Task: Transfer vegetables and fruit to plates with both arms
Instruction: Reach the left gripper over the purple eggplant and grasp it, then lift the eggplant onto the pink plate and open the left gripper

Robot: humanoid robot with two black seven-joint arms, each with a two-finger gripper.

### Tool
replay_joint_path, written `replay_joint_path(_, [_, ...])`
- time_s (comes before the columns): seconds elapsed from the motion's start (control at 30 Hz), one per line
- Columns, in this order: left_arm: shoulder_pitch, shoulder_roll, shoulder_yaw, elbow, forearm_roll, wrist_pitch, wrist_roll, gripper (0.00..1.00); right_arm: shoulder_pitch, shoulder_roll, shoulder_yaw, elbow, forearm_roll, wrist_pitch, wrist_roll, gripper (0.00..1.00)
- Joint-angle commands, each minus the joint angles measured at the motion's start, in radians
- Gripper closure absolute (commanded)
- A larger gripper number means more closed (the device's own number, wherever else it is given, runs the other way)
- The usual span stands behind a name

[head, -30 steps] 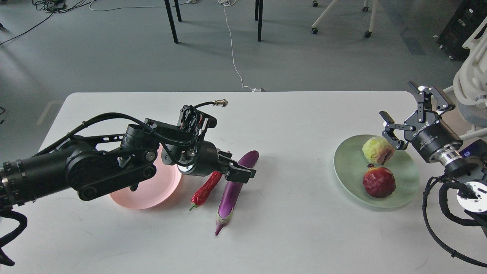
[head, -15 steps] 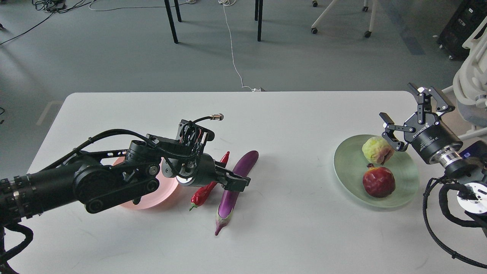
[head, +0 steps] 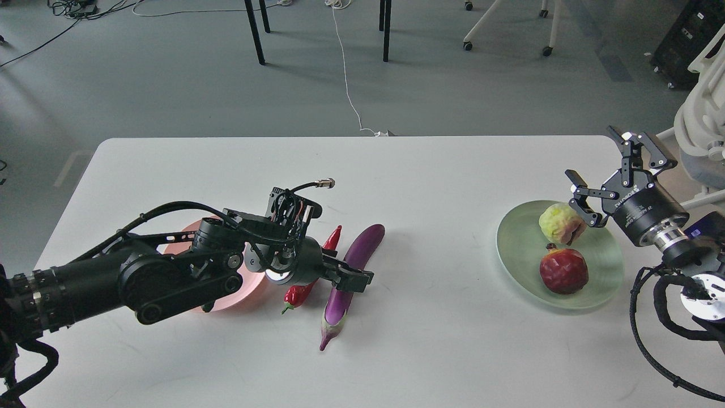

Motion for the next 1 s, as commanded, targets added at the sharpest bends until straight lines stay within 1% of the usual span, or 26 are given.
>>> replay_joint_path(0.0, [0.003, -0.008, 0.000, 0.009, 0.000, 0.000, 0.000, 0.03, 0.000, 0.000, 0.000, 0.000, 0.000, 0.000, 0.000, 0.03])
replay_joint_path(0.23, [0.012, -0.009, -0.002, 0.011, -0.002, -0.006, -0.002, 0.06, 0.000, 0.000, -0.002, 0.000, 0.000, 0.000, 0.000, 0.03])
replay_joint_path(0.3, [0.013, -0.011, -0.002, 0.011, -0.005, -0.006, -0.002, 0.12, 0.000, 0.000, -0.002, 0.000, 0.000, 0.000, 0.000, 0.03])
replay_joint_path(0.33, [0.013, -0.011, -0.003, 0.011, -0.006, -0.008, 0.000, 0.17, 0.000, 0.000, -0.002, 0.000, 0.000, 0.000, 0.000, 0.03])
replay_joint_path(0.4, [0.013, -0.011, -0.003, 0.011, -0.008, -0.008, 0.000, 0.32, 0.000, 0.000, -0.002, 0.000, 0.000, 0.000, 0.000, 0.03])
replay_joint_path(0.47, [0.012, -0.012, -0.005, 0.011, -0.008, -0.008, 0.001, 0.54, 0.000, 0.000, -0.002, 0.000, 0.000, 0.000, 0.000, 0.03])
replay_joint_path(0.5, [0.012, -0.018, -0.003, 0.011, -0.006, -0.008, 0.004, 0.68, 0.000, 0.000, -0.002, 0.000, 0.000, 0.000, 0.000, 0.03])
replay_joint_path(0.53, [0.010, -0.021, -0.003, 0.011, -0.005, -0.008, 0.012, 0.77, 0.000, 0.000, -0.002, 0.000, 0.000, 0.000, 0.000, 0.03])
replay_joint_path(0.57, [0.010, -0.021, -0.005, 0.011, -0.009, -0.009, 0.024, 0.86, 0.000, 0.000, -0.002, 0.000, 0.000, 0.000, 0.000, 0.03])
replay_joint_path(0.6, [0.010, -0.021, -0.005, 0.009, -0.014, -0.009, 0.034, 0.91, 0.000, 0.000, -0.002, 0.000, 0.000, 0.000, 0.000, 0.03])
replay_joint_path(0.73, [0.009, -0.021, -0.018, -0.004, -0.037, -0.012, 0.046, 0.92, 0.000, 0.000, -0.002, 0.000, 0.000, 0.000, 0.000, 0.03])
replay_joint_path(0.77, [0.007, -0.023, -0.020, -0.007, -0.051, -0.011, 0.055, 0.92, 0.000, 0.000, -0.002, 0.000, 0.000, 0.000, 0.000, 0.03])
replay_joint_path(0.87, [0.004, -0.021, -0.043, -0.044, -0.121, -0.005, 0.109, 0.92, 0.000, -0.001, -0.002, 0.000, 0.000, 0.000, 0.000, 0.03])
replay_joint_path(0.97, [-0.003, -0.020, -0.104, -0.089, -0.192, -0.009, 0.130, 0.91, 0.000, -0.001, -0.002, 0.000, 0.000, 0.000, 0.000, 0.03])
